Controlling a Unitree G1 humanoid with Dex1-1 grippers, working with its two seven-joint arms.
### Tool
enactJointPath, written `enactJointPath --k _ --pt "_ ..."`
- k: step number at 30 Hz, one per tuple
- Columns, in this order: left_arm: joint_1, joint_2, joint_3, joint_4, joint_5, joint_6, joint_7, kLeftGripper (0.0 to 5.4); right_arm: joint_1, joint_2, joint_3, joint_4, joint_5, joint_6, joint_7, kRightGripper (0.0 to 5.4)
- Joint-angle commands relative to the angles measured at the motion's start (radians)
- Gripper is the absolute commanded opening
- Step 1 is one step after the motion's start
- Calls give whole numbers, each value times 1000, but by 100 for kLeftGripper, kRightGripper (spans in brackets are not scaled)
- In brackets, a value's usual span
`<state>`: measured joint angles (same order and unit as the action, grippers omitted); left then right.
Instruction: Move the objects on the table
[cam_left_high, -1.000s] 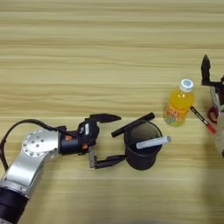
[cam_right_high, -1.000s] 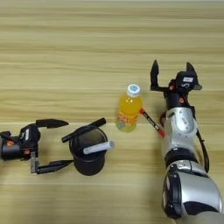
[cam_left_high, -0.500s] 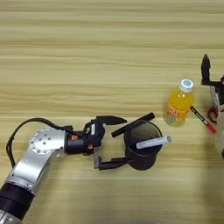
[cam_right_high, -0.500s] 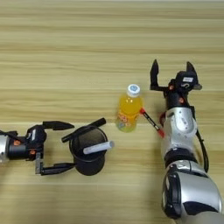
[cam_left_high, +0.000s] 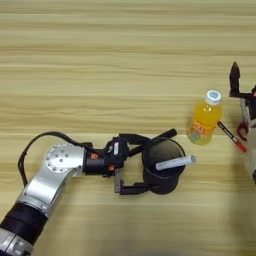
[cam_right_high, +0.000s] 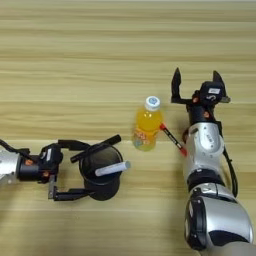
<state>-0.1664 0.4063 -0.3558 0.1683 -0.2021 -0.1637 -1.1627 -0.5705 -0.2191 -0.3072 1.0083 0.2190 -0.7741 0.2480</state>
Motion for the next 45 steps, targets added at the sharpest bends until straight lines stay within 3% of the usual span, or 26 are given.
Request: enactJointPath --k 1,45 --pt "-27 -5 -12 23 20 1 -8 540 -13 8 3 -2 -3 -9 -3 538" --pt "-102 -104 -86 119 62 -20 -29 540 -3 12 8 -15 -8 -16 -7 538"
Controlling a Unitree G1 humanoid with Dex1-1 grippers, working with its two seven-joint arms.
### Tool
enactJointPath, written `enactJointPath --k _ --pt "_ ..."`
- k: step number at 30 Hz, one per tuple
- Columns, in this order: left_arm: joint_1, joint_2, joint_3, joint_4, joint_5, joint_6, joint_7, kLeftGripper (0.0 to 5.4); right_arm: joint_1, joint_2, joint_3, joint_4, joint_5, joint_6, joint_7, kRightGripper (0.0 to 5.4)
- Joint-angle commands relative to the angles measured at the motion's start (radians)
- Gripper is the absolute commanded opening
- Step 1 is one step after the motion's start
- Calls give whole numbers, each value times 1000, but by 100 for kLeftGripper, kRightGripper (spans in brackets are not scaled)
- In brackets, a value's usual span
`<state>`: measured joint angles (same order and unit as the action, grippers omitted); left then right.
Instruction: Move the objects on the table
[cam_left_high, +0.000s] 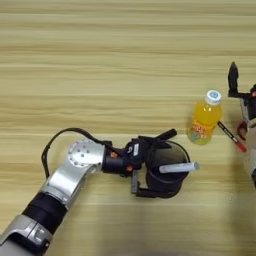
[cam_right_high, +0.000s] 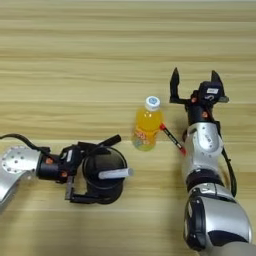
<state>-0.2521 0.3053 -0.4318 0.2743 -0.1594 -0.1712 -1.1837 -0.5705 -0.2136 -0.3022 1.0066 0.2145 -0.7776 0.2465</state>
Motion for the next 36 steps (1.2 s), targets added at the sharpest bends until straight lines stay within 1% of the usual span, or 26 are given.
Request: enactJointPath --k 1,3,4,10,19,23,26,29,32,33,36 --pt "-17 -3 -11 14 19 -13 -9 540 -4 7 3 -13 -4 -12 -6 538" --pt "-18 -3 -11 16 19 -14 -10 540 -4 8 3 -13 -4 -12 -6 538" --pt "-19 -5 -10 19 21 -17 -6 523 -4 8 3 -13 -3 -12 -6 540" --pt "-24 -11 -5 34 27 -28 7 473 -5 7 2 -11 -2 -12 -5 540" --pt "-25 -17 -1 40 25 -37 15 467 -5 5 0 -11 0 -11 -3 540" --pt "-25 -9 11 16 7 -33 10 467 -6 4 -1 -10 0 -10 -2 540" --pt "-25 -6 57 -62 -62 4 11 467 -7 4 -1 -9 0 -9 -2 540" --pt "-32 6 104 -143 -118 42 11 467 -9 2 -2 -6 1 -7 -2 540" --pt "-67 13 174 -212 -188 93 31 467 -10 1 -3 -5 1 -7 -2 540" --pt "-88 17 201 -218 -198 96 44 467 -10 1 -3 -5 1 -6 -2 540" --pt "-150 16 257 -189 -180 85 97 467 -10 1 -2 -7 0 -6 -3 540"
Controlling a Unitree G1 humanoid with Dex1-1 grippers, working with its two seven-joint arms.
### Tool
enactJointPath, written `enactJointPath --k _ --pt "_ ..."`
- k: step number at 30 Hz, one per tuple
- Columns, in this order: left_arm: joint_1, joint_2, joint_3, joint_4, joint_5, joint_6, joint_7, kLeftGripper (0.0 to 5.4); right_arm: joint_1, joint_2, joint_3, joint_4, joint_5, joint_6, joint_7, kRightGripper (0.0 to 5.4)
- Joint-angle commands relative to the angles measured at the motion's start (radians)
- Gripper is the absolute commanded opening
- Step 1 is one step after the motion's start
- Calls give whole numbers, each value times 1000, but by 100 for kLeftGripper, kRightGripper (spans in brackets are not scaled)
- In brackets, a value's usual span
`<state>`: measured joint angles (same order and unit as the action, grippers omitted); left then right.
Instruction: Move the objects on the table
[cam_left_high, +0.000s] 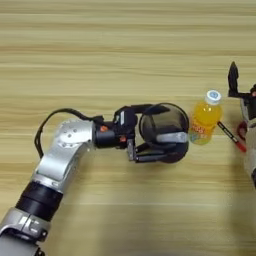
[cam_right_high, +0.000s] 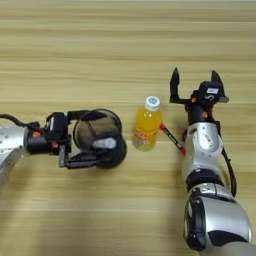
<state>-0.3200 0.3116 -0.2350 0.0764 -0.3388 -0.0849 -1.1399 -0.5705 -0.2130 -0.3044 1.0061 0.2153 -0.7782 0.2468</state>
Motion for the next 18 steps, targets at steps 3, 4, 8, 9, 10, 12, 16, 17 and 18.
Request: enactJointPath --k 3,4,8,9,10,12,16,17,18 --pt "-172 -12 98 124 91 23 220 465 -9 1 1 -8 -2 -7 -4 540" --pt "-196 -22 107 158 110 28 268 465 -9 1 1 -8 -2 -7 -5 540" --pt "-256 -60 125 264 173 43 424 465 -7 1 2 -10 -4 -9 -5 540" --pt "-264 -64 124 285 189 45 451 465 -7 1 2 -11 -4 -10 -5 540" --pt "-275 -69 121 318 210 48 484 465 -6 1 2 -11 -5 -10 -5 540" --pt "-296 -76 112 387 257 49 547 465 -5 0 3 -13 -5 -11 -5 540" --pt "-317 -99 83 526 332 30 618 465 -2 1 3 -18 -6 -12 -6 540" --pt "-320 -105 75 560 349 22 630 465 -2 1 3 -19 -6 -12 -6 540" --pt "-324 -110 68 592 364 13 642 465 -1 1 4 -20 -6 -12 -6 540"
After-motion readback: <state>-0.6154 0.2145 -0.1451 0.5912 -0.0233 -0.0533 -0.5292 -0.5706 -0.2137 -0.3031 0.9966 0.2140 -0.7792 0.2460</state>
